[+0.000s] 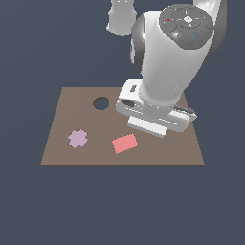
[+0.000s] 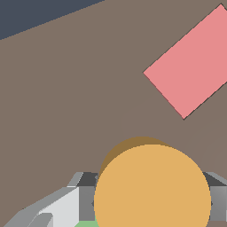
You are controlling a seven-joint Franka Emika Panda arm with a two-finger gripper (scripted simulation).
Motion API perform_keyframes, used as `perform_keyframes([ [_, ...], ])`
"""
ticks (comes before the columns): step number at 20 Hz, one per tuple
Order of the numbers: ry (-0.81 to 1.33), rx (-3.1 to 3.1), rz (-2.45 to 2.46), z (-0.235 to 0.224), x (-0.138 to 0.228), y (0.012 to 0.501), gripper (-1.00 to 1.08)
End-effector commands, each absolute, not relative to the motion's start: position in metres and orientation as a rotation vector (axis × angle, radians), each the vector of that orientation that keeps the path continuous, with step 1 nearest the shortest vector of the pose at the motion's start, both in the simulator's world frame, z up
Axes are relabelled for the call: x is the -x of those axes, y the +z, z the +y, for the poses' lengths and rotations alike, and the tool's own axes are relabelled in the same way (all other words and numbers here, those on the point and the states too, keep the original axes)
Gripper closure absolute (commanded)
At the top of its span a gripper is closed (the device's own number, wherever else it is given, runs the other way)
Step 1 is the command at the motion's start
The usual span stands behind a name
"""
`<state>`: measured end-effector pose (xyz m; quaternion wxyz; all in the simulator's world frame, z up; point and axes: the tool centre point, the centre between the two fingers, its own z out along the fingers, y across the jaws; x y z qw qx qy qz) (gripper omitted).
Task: Insert a designated object into the corresponding slot on a board.
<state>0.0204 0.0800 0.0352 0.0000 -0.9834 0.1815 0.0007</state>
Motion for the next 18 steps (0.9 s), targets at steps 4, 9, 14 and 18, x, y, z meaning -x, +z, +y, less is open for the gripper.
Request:
perform_keyframes([
  [4, 0.001, 3.128, 0.290, 0.058, 0.010, 0.037, 1.08],
  [9, 0.001, 3.141, 0.035, 0.033, 0.034, 0.038, 1.08],
  [14, 0.001, 3.135, -0.208, 0.006, 0.052, 0.038, 1.08],
  [18, 0.001, 3.118, -0.382, -0.016, 0.062, 0.039, 1.08],
])
